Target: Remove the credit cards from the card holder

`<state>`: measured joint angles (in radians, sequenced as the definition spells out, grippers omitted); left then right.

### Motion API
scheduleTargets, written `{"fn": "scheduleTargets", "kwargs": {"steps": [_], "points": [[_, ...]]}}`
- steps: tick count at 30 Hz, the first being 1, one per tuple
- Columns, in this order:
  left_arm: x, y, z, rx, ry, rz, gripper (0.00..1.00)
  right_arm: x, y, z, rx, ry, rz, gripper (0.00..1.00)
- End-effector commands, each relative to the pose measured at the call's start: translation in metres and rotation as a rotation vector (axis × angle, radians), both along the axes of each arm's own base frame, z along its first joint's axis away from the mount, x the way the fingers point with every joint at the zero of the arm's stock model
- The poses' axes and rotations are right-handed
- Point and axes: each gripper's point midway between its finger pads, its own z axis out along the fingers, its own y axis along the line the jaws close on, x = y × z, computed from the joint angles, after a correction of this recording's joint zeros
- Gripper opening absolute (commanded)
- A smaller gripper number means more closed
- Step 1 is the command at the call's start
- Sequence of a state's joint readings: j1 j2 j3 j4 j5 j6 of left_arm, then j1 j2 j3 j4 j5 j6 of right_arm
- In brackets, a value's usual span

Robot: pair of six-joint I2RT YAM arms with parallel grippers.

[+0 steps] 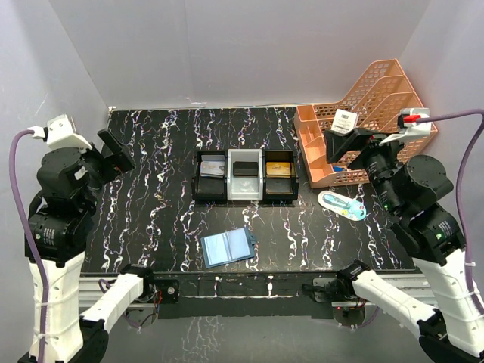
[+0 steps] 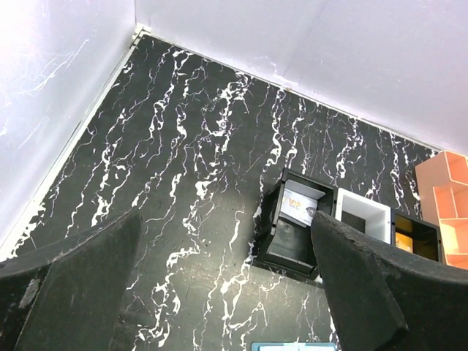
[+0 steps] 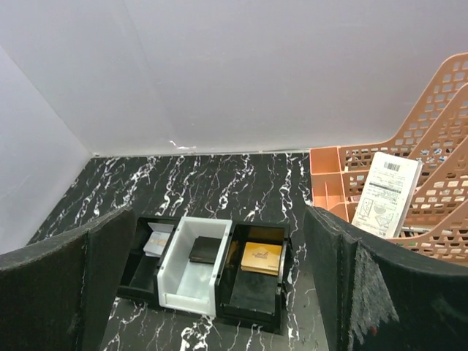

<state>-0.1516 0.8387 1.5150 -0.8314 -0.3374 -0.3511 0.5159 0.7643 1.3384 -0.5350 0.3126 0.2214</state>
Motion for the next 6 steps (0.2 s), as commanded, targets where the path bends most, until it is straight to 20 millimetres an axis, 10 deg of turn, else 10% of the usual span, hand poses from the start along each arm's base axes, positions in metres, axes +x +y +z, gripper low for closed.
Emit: {"fn": "scheduleTargets", "kwargs": {"steps": [1,6], "points": [[-0.003,0.000,-0.010,0.028,0.047,-0.017,0.99,0.001,0.002,-0.010,-0.027,0.024,0.010,0.98],[-0.003,-0.001,-0.020,0.013,0.068,-0.016,0.99,0.008,0.003,-0.020,-0.032,0.077,-0.010,0.98]]}}
